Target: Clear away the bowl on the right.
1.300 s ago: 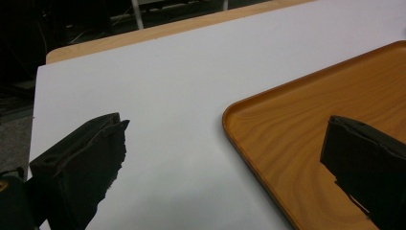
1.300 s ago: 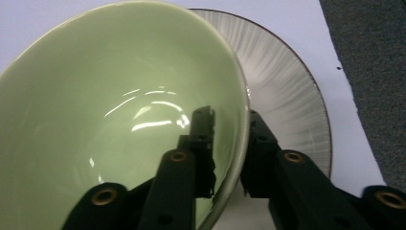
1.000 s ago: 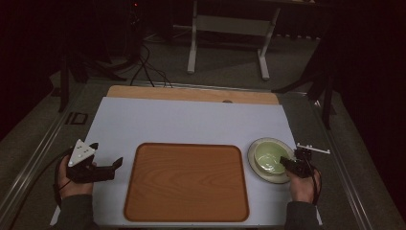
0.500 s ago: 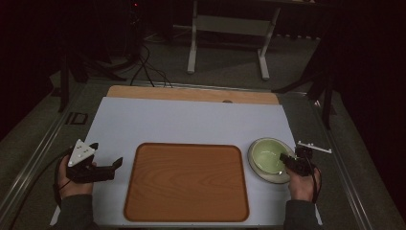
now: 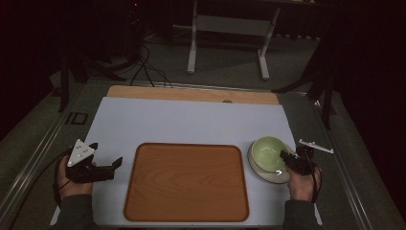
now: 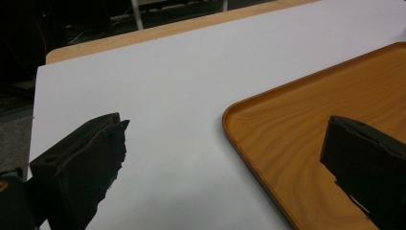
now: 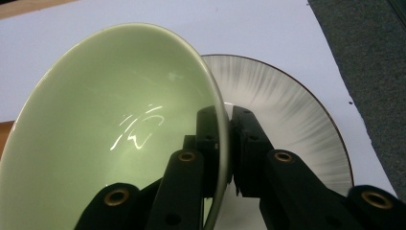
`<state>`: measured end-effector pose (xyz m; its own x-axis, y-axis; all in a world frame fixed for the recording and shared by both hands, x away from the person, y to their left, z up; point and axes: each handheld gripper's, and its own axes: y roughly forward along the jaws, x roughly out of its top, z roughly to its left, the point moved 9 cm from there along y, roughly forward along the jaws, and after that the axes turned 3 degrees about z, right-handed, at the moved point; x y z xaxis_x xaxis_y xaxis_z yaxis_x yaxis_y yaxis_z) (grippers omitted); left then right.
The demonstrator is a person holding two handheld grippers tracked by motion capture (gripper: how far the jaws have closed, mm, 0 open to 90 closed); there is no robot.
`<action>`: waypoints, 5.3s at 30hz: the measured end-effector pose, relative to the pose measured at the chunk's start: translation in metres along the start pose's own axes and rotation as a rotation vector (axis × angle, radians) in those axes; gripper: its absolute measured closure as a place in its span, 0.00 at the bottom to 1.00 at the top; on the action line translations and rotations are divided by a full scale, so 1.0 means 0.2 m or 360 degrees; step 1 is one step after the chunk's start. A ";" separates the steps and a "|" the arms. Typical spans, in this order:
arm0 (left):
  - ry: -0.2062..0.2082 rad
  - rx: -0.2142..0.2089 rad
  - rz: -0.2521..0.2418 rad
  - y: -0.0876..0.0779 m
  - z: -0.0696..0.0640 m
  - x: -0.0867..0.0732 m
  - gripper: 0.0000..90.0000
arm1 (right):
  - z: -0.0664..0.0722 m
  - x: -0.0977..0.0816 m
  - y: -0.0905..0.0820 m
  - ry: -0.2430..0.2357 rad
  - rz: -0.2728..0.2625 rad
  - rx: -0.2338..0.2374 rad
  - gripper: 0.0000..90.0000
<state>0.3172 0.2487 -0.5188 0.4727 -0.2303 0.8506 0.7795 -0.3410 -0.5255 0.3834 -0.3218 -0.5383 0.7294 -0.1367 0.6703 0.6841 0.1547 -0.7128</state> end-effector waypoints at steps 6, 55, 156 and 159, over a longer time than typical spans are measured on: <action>-0.0001 -0.0001 -0.0001 0.00 0.00 0.00 0.02 | 0.03 0.02 -0.03 -0.0015 -0.0034 0.0019 0.92; -0.0002 0.0004 -0.0009 -0.01 0.00 0.00 0.02 | 0.58 -0.02 -0.12 -0.0371 -0.0071 0.0311 0.92; 0.0006 0.0028 -0.0022 -0.01 0.01 0.01 0.03 | 1.10 -0.31 -0.03 -0.0698 0.0120 0.0560 0.91; 0.0009 0.0029 -0.0018 -0.01 0.01 0.01 0.03 | 1.11 -0.32 -0.03 -0.0697 0.0125 0.0569 0.91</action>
<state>0.3170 0.2515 -0.5163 0.4613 -0.2316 0.8565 0.7924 -0.3268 -0.5151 0.3321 -0.0969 -0.5311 0.6553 0.2953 0.6953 0.5276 0.4799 -0.7010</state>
